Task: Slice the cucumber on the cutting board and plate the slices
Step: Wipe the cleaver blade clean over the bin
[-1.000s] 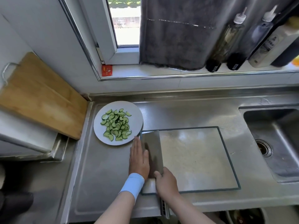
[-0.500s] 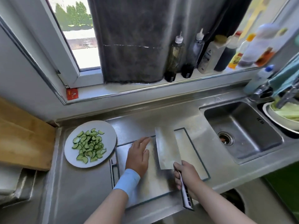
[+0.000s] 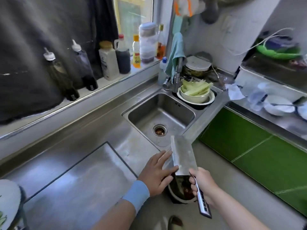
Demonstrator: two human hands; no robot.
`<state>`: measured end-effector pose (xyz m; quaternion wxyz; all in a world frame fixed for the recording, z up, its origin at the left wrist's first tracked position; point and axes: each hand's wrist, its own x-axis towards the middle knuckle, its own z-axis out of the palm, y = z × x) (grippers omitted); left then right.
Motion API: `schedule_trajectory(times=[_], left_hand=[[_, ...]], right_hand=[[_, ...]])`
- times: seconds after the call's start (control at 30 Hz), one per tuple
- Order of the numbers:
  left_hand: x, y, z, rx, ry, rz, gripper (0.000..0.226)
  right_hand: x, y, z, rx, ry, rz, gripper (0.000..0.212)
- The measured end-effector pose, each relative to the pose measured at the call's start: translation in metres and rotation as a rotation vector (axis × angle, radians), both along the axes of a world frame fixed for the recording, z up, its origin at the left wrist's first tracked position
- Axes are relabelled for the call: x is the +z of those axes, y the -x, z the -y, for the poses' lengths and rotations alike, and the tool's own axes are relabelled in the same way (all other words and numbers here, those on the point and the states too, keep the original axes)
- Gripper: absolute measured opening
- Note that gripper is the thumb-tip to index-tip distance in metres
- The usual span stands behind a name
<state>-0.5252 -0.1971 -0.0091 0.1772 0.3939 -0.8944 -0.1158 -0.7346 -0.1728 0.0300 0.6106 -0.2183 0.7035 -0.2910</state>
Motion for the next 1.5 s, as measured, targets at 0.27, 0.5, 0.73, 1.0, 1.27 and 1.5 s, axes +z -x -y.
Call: schedule_trajectory(times=[0.27,0.5,0.73,1.0,1.27,1.5], left_hand=[[-0.022,0.133,0.051,-0.072,-0.145,0.271,0.049],[-0.047,0.193,0.109,0.171,-0.348,0.513,0.052],[-0.058,0.210,0.122,0.095,-0.390,0.317,0.030],[-0.049,0.199,0.108,0.322,-0.744,0.129,0.026],[-0.045,0.177,0.113,0.239,-0.781,0.302,0.019],[-0.010,0.150,0.111,0.416,-0.472,-0.061,0.031]], right_hand=[[-0.009,0.123,-0.006,-0.002,-0.079,-0.071,0.013],[-0.007,0.185,-0.017,0.040,-0.127,-0.114,0.013],[-0.020,0.200,-0.012,0.144,-0.090,-0.389,0.010],[-0.037,0.183,0.005,0.323,-0.115,-0.721,0.019],[-0.040,0.165,0.011,0.610,-0.096,-1.051,0.015],[-0.003,0.148,0.030,0.703,0.037,-1.151,0.011]])
